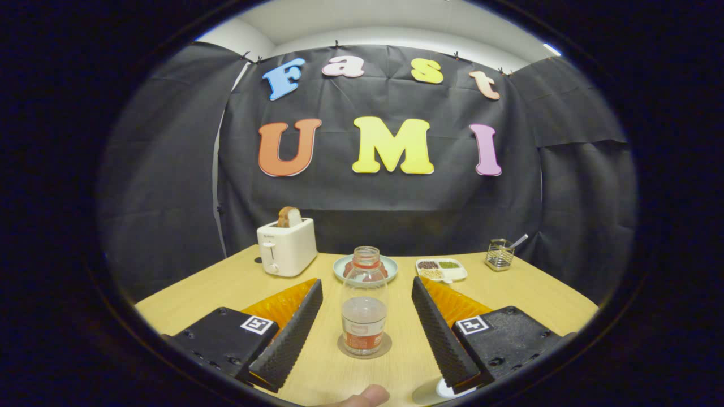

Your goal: Take the bottle from table, then pour the juice into the cup, finally place the bottle on the coaster

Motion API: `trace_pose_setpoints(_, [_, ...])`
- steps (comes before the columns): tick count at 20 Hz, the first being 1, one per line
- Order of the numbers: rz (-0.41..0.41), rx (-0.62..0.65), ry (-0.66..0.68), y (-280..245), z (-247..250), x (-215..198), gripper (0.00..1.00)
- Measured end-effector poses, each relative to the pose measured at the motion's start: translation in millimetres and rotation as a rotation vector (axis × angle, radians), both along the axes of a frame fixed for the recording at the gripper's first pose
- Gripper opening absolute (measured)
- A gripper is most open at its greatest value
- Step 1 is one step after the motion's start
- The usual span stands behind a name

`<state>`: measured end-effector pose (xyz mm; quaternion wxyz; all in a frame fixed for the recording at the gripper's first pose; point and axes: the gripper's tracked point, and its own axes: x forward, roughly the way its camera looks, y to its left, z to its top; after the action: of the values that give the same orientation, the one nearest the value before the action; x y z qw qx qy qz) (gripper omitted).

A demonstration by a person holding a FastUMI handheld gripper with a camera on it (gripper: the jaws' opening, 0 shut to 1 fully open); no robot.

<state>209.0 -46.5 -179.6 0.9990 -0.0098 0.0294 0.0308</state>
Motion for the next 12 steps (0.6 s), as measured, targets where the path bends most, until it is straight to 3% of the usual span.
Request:
trace_pose_setpoints(7, [-0.038,-0.038,-0.013,-6.7,33.2,-51.0,1.0])
trace_pose_setpoints(12, [-0.048,-0.09,-0.014,2.1,51.1,-63.6,1.0])
